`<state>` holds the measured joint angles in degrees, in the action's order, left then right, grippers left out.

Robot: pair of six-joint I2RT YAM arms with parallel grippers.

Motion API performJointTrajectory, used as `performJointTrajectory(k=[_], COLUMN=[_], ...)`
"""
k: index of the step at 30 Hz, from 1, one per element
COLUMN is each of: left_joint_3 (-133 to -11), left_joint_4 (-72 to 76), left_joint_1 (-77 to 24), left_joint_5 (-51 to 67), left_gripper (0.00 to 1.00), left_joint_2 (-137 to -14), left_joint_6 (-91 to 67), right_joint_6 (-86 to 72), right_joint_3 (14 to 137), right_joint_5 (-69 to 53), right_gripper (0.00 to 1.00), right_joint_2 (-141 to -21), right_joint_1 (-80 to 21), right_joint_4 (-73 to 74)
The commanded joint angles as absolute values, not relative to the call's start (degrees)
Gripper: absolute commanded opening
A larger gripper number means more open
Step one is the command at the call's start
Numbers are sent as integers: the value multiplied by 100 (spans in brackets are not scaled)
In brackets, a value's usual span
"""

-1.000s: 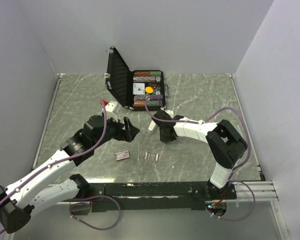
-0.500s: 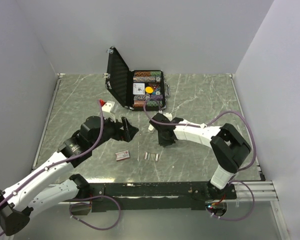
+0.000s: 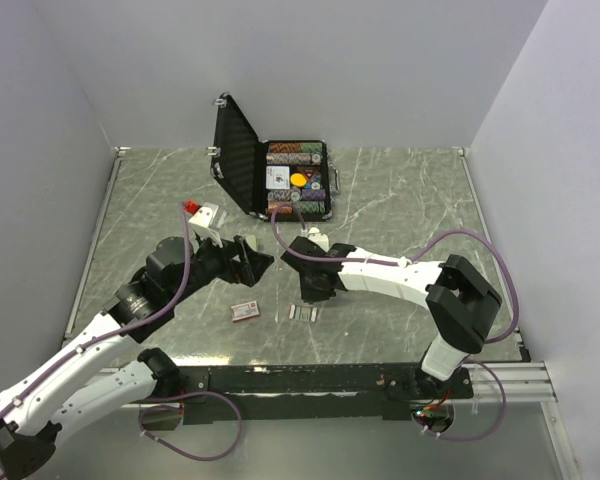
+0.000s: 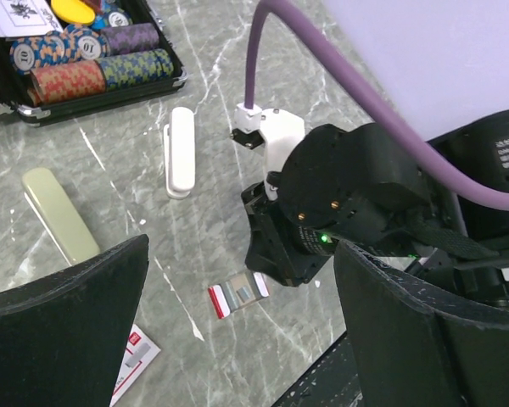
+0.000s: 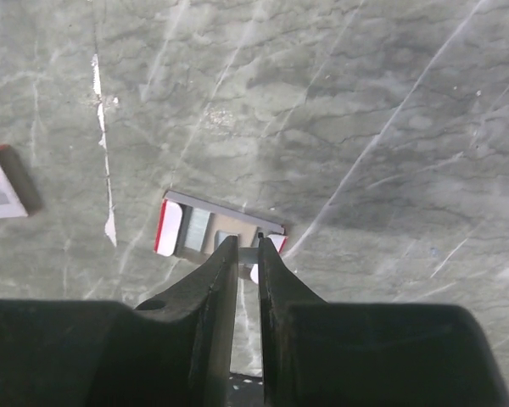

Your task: Unload the staples from the stapler

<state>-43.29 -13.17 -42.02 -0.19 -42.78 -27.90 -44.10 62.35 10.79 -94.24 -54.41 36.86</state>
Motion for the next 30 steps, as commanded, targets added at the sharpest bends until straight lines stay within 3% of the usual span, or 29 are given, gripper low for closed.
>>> performJointTrajectory(k=[1, 30], left_joint_3=[-4271, -4289], left_joint_4=[-1195, -1239], left_joint_1=[-4184, -4271], left_joint_5=[132, 97], left_gripper=[95, 96], left_joint_2=[-4131, -4087], left_joint_6=[-2804, -2812], right_joint_6=[-4588, -4790], right_joint_3=[6565, 6574], right_joint_5=[1002, 940], right_gripper=[19, 20], right_joint_2=[-9378, -9888], right_joint_1=[-5554, -5836], right_joint_4=[3770, 3850])
